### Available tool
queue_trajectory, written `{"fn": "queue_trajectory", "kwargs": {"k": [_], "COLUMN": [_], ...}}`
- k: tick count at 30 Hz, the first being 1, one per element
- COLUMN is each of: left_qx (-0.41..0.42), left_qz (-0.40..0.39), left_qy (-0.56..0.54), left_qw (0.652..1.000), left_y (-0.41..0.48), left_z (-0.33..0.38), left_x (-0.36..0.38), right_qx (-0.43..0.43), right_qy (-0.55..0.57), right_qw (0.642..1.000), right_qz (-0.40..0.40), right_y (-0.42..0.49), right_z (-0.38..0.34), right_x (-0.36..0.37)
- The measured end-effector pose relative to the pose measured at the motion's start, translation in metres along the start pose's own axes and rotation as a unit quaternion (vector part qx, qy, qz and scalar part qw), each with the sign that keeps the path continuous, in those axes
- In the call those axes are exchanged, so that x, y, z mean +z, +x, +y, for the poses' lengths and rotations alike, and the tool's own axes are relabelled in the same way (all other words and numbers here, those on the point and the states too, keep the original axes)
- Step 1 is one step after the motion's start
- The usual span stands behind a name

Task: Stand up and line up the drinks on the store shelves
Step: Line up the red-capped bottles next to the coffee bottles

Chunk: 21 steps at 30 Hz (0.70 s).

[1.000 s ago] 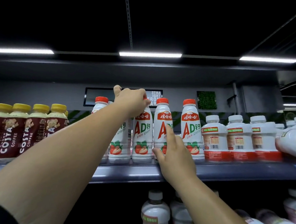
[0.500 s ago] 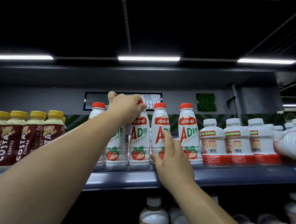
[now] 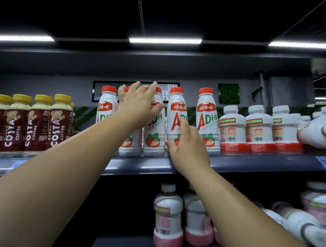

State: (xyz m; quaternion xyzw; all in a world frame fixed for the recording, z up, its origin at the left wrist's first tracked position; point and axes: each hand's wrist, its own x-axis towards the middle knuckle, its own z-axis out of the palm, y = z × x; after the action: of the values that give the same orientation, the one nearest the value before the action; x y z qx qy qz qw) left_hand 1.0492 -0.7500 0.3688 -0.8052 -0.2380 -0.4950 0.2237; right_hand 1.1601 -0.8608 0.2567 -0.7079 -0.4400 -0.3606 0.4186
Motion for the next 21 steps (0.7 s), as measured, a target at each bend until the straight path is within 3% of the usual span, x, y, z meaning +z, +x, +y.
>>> {"fn": "queue_trajectory", "kwargs": {"k": [6,9,12,17,21], "left_qx": [0.014,0.045,0.065,0.063,0.036], "left_qz": [-0.005,0.002,0.002,0.014,0.022], "left_qy": [0.008,0.007,0.016,-0.017,-0.027], "left_qw": [1.0,0.999,0.998,0.998,0.999], "left_y": [-0.024,-0.038,-0.049,-0.061,-0.072], "left_z": [0.01,0.021,0.036,0.061,0.074], "left_x": [0.009,0.013,0.02,0.036,0.053], "right_qx": [-0.007,-0.035,-0.038,0.061,0.046], "right_qy": [0.053,0.083,0.02,-0.062,-0.101], "right_qw": [0.999,0.992,0.983,0.996,0.994], "right_qz": [0.002,0.092,0.177,0.026,0.011], "right_y": [0.002,0.0,0.002,0.014,0.016], "right_z": [0.006,0.019,0.037,0.046,0.046], "right_x": [-0.009,-0.022,-0.032,-0.039,-0.041]}}
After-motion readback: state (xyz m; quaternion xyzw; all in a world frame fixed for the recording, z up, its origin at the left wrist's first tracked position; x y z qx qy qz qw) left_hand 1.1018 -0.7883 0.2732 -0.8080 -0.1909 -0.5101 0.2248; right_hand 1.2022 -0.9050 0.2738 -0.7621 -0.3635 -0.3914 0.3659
